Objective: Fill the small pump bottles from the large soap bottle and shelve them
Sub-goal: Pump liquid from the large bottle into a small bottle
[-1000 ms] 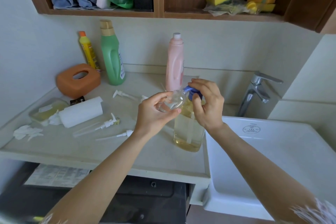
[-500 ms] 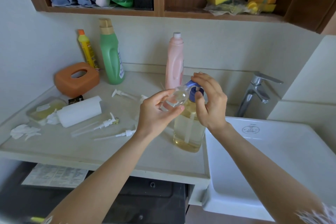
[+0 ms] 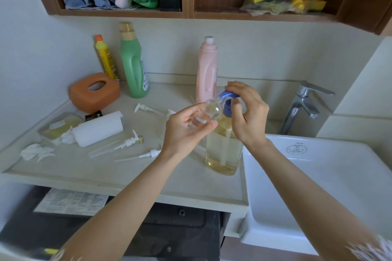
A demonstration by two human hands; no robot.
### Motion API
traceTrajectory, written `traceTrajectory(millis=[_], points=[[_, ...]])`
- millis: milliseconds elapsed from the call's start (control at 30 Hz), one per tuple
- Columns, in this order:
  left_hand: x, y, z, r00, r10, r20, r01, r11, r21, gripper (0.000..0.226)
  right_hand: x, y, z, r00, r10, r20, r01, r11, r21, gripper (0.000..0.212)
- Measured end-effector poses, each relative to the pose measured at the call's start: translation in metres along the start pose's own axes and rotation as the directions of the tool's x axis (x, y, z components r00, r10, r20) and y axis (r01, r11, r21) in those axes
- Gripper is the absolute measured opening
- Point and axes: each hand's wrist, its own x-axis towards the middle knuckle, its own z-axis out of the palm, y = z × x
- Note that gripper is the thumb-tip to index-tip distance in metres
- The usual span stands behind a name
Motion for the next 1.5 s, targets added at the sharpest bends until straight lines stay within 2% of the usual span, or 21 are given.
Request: traceTrajectory(millis=[167, 300, 467, 633, 933, 1133, 1300, 1400, 1500], points=[[0.003, 0.003, 0.001, 0.999, 0.031, 0.014, -0.031, 0.999, -0.02, 0.039, 0.001, 0.0, -0.002, 0.998, -0.038, 0.042, 0.038, 0.999, 0.001, 0.029], [0.005, -0.003, 0.002, 1.0, 0.016, 0.023, -0.015, 0.999, -0.037, 0.036, -0.006, 0.007, 0.003, 0.994, -0.108, 0.004, 0.108, 0.992, -0.058, 0.036], [0.004, -0.014, 0.001, 1.0, -0.015, 0.018, 0.016, 0.999, -0.043, 0.036, -0.007, 0.015, 0.01, 0.99, -0.135, -0.037, 0.129, 0.984, -0.122, 0.034], [0.003, -0.013, 0.0, 0.999, -0.035, 0.01, 0.036, 0.999, -0.01, 0.038, -0.002, 0.01, 0.007, 0.995, -0.094, -0.016, 0.09, 0.985, -0.147, 0.034], [0.003, 0.003, 0.0, 0.999, 0.028, 0.024, -0.028, 1.0, 0.003, 0.035, 0.007, -0.004, -0.012, 0.991, -0.033, 0.128, 0.046, 0.995, -0.092, 0.029], [0.001, -0.001, 0.001, 1.0, 0.011, 0.016, -0.011, 1.0, -0.001, 0.032, -0.009, 0.006, -0.002, 0.99, -0.094, 0.108, 0.094, 0.996, 0.007, 0.036], [0.005, -0.005, -0.002, 1.0, -0.009, 0.009, 0.009, 0.999, 0.036, 0.035, -0.013, 0.015, 0.01, 0.987, -0.153, 0.055, 0.156, 0.986, -0.057, 0.034], [0.007, -0.008, -0.003, 1.0, -0.031, 0.003, 0.03, 0.996, 0.088, 0.042, -0.013, 0.015, 0.011, 0.992, -0.123, 0.037, 0.127, 0.985, -0.113, 0.031], [0.005, -0.008, -0.003, 0.999, -0.05, 0.0, 0.05, 0.995, 0.091, 0.038, -0.014, 0.008, 0.009, 0.994, -0.096, 0.055, 0.104, 0.978, -0.182, 0.032]])
